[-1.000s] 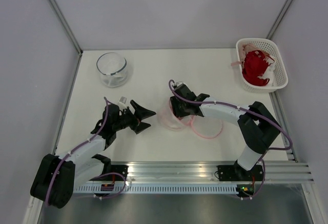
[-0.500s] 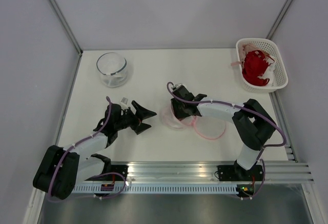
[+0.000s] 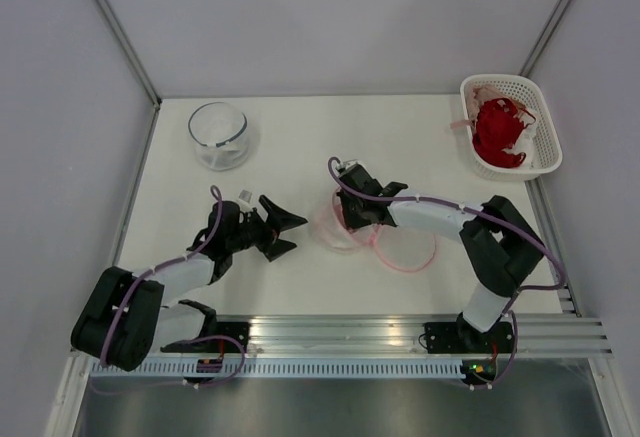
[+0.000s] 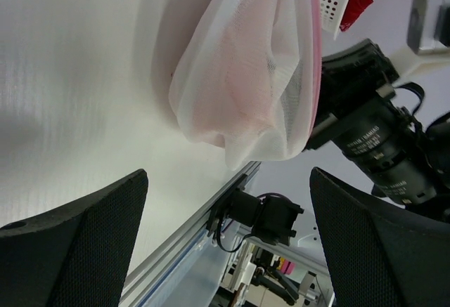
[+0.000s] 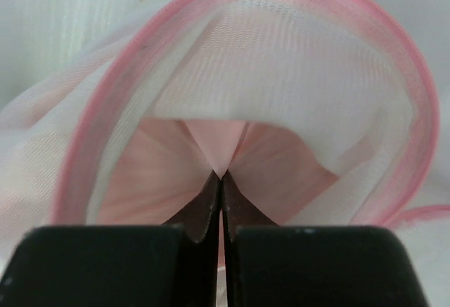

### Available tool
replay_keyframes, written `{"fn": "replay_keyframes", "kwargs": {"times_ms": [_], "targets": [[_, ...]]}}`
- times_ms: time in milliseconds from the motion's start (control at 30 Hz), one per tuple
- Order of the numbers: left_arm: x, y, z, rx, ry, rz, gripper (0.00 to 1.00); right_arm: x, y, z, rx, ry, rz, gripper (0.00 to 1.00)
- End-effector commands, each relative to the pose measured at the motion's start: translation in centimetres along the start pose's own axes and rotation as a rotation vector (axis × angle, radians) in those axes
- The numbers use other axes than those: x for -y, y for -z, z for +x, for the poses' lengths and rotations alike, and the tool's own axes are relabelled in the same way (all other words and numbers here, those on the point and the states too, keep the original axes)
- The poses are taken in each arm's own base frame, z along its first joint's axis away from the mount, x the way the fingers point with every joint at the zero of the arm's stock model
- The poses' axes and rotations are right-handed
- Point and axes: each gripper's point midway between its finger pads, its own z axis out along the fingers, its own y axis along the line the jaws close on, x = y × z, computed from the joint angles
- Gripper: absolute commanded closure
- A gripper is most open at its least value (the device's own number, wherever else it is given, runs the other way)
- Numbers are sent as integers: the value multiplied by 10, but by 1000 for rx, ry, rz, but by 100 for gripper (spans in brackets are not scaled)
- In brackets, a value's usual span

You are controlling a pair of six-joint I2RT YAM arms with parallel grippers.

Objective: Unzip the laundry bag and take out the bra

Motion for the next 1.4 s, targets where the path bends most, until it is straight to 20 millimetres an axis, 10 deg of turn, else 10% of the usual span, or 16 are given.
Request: {"fn": "replay_keyframes", "kwargs": {"times_ms": [0, 567, 1367], "targets": [[30, -5, -10, 6, -16, 84, 1, -12, 36, -19, 65, -1, -68, 99], [47, -70, 2, -138, 142, 223, 4, -38, 109, -65, 231, -23, -234, 100], [53, -75, 6, -167, 171, 330, 41, -63, 208, -95, 399, -39, -580, 100]]}}
